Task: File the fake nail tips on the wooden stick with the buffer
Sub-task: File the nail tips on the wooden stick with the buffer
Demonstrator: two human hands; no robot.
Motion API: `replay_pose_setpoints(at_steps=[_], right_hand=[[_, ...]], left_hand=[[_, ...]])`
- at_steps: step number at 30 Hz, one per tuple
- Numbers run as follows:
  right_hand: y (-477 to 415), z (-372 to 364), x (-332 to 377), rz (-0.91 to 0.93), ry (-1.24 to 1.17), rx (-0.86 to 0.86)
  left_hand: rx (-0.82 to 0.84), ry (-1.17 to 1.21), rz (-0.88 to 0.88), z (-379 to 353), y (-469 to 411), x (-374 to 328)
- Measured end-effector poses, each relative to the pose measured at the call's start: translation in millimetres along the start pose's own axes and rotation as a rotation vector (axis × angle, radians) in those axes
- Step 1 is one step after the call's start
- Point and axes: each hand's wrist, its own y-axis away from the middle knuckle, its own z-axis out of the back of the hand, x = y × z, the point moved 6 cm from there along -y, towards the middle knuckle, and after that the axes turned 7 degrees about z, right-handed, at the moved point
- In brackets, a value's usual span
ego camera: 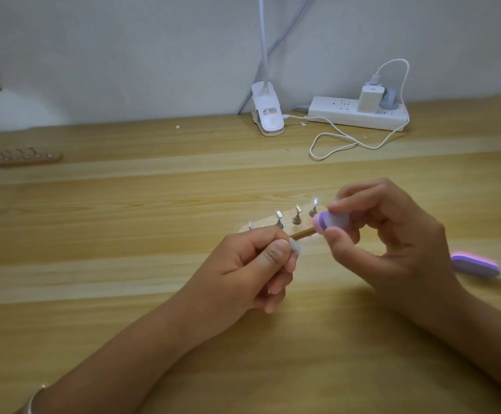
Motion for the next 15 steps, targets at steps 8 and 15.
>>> replay_pose_setpoints(at_steps=[8,15], right_hand=[[2,-6,3,0.074,0.082,0.107],[8,-17,12,0.124,0.053,0.193]], left_hand=[[-0.117,-0.137,-0.114,8,-1,3],[-0.186,-0.221,-0.227,12,0,-4]])
